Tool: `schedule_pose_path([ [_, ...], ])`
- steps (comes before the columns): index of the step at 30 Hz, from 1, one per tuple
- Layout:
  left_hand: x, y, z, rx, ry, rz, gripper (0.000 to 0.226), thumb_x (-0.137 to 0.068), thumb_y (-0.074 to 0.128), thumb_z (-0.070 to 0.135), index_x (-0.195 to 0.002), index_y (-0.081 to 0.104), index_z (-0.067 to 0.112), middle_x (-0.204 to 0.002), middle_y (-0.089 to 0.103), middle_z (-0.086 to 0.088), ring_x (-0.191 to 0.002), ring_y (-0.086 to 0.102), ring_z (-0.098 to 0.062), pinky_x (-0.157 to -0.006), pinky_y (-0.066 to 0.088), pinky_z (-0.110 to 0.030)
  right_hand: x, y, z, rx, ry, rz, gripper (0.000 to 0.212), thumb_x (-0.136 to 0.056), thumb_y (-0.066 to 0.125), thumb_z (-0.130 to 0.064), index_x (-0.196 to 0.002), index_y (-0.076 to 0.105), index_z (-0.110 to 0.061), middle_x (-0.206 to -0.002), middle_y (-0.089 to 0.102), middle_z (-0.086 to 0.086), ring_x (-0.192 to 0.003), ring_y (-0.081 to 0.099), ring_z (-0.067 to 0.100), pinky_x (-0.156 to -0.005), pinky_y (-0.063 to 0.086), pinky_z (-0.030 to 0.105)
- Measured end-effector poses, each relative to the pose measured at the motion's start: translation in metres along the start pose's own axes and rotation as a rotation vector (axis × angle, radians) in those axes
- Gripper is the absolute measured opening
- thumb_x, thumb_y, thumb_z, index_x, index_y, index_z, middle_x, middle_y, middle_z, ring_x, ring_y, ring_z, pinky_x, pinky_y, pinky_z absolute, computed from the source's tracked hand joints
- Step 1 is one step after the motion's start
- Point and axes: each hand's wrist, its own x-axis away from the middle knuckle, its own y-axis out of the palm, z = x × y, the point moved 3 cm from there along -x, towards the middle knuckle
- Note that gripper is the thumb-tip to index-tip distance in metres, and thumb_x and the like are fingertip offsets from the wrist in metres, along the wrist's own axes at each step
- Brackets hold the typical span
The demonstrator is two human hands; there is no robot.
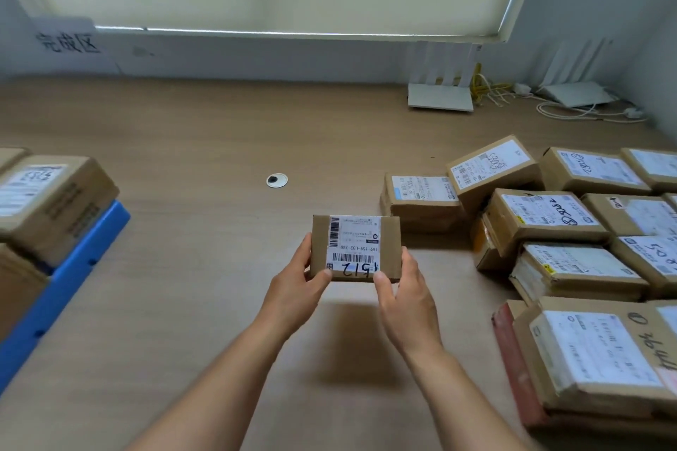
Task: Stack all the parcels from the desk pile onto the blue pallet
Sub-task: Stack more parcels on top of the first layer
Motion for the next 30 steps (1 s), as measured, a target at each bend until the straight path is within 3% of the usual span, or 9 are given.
schedule_pose_path([
  [8, 0.077, -0.093, -0.022, 0.070, 0.030, 0.207, 0.059, -0.092, 0.053, 0.017, -0.127, 0.032, 0.060, -0.110, 0.058, 0.032, -0.103, 0.057, 0.010, -0.088, 0.042, -0.020, 0.067, 0.038, -0.083, -0.030, -0.222, 0.048, 0.059, -0.093, 0.054, -0.030, -0.145, 0.031, -0.017, -0.135, 0.049, 0.002, -0.120, 0.046, 0.015, -0.095, 0.037, 0.028],
  [12, 0.120, -0.145, -0.039, 0.073, 0.030, 0.331, 0.055, -0.092, 0.055, 0.023, -0.136, 0.034, 0.048, -0.115, 0.058, 0.025, -0.108, 0.055, 0.004, -0.096, 0.043, -0.023, 0.101, 0.065, -0.128, -0.086, -0.331, 0.016, 0.059, -0.092, 0.054, -0.030, -0.145, 0.031, -0.020, -0.132, 0.050, 0.000, -0.109, 0.045, 0.006, -0.091, 0.036, 0.023],
  [17, 0.170, -0.198, -0.062, 0.044, 0.030, 0.440, 0.055, -0.094, 0.053, 0.029, -0.142, 0.029, 0.041, -0.120, 0.051, 0.022, -0.111, 0.048, 0.002, -0.098, 0.041, -0.027, 0.142, 0.098, -0.174, -0.118, -0.445, -0.055, 0.062, -0.090, 0.058, -0.030, -0.145, 0.031, -0.021, -0.131, 0.048, 0.002, -0.111, 0.048, 0.010, -0.089, 0.040, 0.021],
  [20, 0.199, -0.234, -0.074, 0.045, 0.052, 0.506, 0.050, -0.095, 0.052, 0.029, -0.139, 0.031, 0.040, -0.120, 0.049, 0.021, -0.113, 0.044, 0.002, -0.096, 0.041, -0.026, 0.165, 0.122, -0.205, -0.122, -0.527, -0.077, 0.064, -0.089, 0.059, -0.032, -0.145, 0.030, -0.021, -0.133, 0.049, 0.002, -0.114, 0.048, 0.011, -0.090, 0.042, 0.024],
  [24, 0.237, -0.283, -0.096, 0.032, 0.040, 0.593, 0.041, -0.094, 0.053, 0.032, -0.127, 0.032, 0.046, -0.109, 0.046, 0.030, -0.101, 0.043, 0.010, -0.078, 0.036, -0.004, 0.198, 0.158, -0.246, -0.155, -0.605, -0.102, 0.063, -0.089, 0.060, -0.033, -0.144, 0.032, -0.021, -0.134, 0.051, 0.001, -0.115, 0.052, 0.016, -0.090, 0.044, 0.029],
  [30, 0.283, -0.350, -0.140, 0.051, 0.000, 0.726, 0.043, -0.092, 0.055, 0.033, -0.132, 0.042, 0.040, -0.118, 0.057, 0.020, -0.114, 0.050, -0.002, -0.088, 0.039, -0.016, 0.245, 0.217, -0.295, -0.189, -0.657, -0.155, 0.067, -0.087, 0.055, -0.047, -0.144, 0.033, -0.021, -0.134, 0.052, 0.002, -0.118, 0.051, 0.016, -0.094, 0.049, 0.037],
])
